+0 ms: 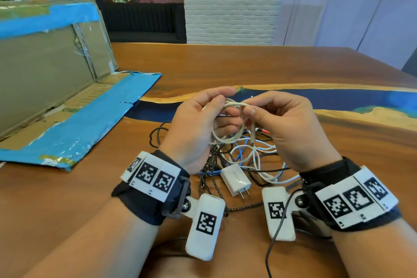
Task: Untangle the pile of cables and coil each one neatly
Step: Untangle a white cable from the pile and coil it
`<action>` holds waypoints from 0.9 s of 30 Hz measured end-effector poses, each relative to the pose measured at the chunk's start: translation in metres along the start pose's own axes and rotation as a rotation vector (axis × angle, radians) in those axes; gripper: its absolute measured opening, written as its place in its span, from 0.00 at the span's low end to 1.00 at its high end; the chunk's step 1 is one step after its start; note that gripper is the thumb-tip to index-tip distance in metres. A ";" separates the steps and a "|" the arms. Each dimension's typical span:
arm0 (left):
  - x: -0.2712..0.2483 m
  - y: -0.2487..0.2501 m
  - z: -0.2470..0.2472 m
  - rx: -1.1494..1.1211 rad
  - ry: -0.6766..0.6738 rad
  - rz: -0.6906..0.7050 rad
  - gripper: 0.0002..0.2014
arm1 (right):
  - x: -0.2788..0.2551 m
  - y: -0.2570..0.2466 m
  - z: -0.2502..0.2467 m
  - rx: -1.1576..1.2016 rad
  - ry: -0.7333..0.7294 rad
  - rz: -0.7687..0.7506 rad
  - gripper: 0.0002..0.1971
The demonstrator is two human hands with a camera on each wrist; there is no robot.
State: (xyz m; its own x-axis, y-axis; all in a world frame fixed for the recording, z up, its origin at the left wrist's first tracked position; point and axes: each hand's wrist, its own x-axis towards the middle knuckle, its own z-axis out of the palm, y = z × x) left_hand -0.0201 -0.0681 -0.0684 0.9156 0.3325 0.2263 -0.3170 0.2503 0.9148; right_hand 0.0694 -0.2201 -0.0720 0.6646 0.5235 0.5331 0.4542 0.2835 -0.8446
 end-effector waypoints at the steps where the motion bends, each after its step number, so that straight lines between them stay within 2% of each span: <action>1: 0.000 0.000 0.000 0.002 0.006 -0.004 0.11 | 0.000 0.000 0.000 0.031 0.026 0.005 0.05; 4: 0.005 0.001 -0.005 -0.012 0.125 0.034 0.12 | 0.002 -0.004 -0.005 0.156 0.025 0.031 0.01; 6: 0.010 0.004 -0.014 -0.048 0.228 0.065 0.13 | 0.003 -0.008 -0.014 0.208 -0.100 0.066 0.02; 8: 0.012 0.010 -0.022 -0.106 0.240 0.081 0.14 | 0.005 -0.011 -0.019 0.154 -0.216 0.120 0.08; 9: 0.012 0.014 -0.023 -0.124 0.214 0.083 0.15 | 0.004 -0.010 -0.020 0.099 -0.228 0.140 0.11; 12: 0.005 0.018 -0.014 -0.116 0.068 0.055 0.17 | 0.002 -0.009 -0.010 -0.095 -0.133 0.159 0.13; 15: -0.003 0.014 -0.002 -0.078 -0.061 0.026 0.18 | -0.002 0.001 0.005 -0.095 -0.239 0.195 0.36; 16: -0.005 0.013 0.000 -0.063 -0.088 0.018 0.18 | -0.003 0.004 0.009 -0.081 -0.277 0.202 0.39; 17: -0.006 0.013 0.001 -0.052 -0.112 0.011 0.18 | -0.004 0.006 0.012 -0.096 -0.294 0.189 0.36; 20: -0.007 0.015 0.000 -0.050 -0.189 -0.013 0.19 | -0.002 -0.001 0.012 -0.211 -0.227 0.131 0.10; 21: -0.006 0.016 -0.001 -0.043 -0.215 -0.031 0.19 | -0.001 -0.004 0.008 -0.237 -0.190 0.131 0.08; 24: -0.007 0.016 -0.002 0.055 -0.264 -0.109 0.19 | 0.000 -0.010 0.002 -0.262 -0.127 0.128 0.13; 27: -0.005 0.015 -0.004 0.168 -0.227 -0.151 0.19 | 0.000 -0.006 0.002 -0.431 -0.116 0.081 0.16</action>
State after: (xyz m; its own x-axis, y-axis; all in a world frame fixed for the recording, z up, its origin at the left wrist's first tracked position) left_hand -0.0308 -0.0625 -0.0577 0.9869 0.0874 0.1354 -0.1455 0.1218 0.9818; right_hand 0.0649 -0.2203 -0.0668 0.6486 0.6235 0.4365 0.6252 -0.1095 -0.7727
